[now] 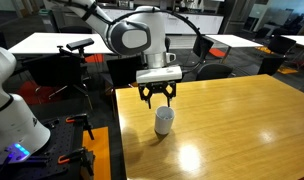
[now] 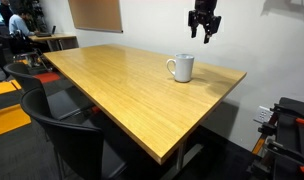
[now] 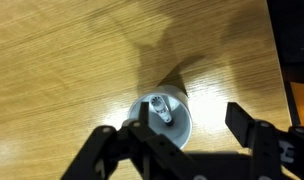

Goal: Take the marker from the white cup and put it on the table

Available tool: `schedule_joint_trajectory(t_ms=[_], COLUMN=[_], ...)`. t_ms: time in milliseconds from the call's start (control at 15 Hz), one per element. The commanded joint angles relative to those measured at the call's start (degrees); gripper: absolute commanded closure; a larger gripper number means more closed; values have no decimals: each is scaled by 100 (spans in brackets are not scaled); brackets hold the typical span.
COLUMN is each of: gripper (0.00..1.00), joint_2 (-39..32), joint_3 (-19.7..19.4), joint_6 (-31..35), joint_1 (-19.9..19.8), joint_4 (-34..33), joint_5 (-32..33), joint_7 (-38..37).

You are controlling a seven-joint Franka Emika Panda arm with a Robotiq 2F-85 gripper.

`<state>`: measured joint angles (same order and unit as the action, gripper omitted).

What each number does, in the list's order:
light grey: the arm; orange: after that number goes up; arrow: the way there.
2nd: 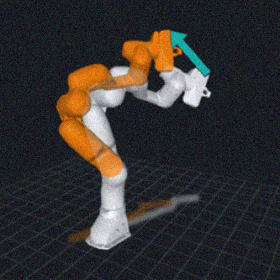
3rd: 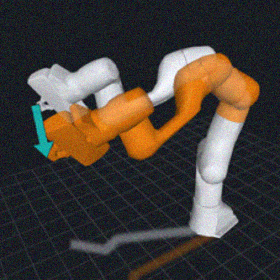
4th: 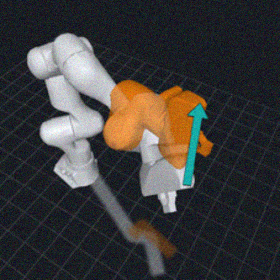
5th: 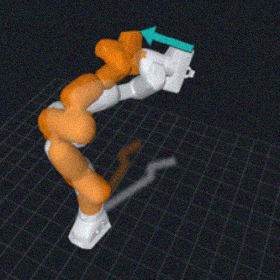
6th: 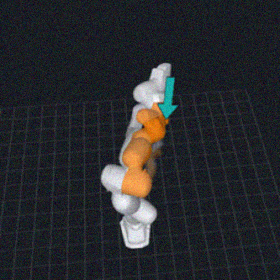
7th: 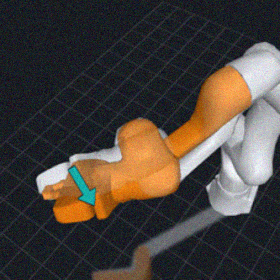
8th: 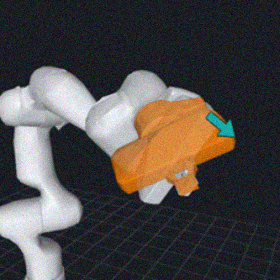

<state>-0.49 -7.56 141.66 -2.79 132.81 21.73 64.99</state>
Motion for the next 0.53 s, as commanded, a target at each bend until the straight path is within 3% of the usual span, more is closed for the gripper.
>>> schedule_joint_trajectory(t_ms=[0, 200, 467], gripper=[26, 27, 42], joint_2=[-369, -634, -904], joint_3=[129, 193, 253], joint_6=[-142, -149, -158], joint_1=[-70, -61, -58], joint_4=[-379, -567, -777], joint_5=[43, 109, 189], joint_7=[125, 90, 40])
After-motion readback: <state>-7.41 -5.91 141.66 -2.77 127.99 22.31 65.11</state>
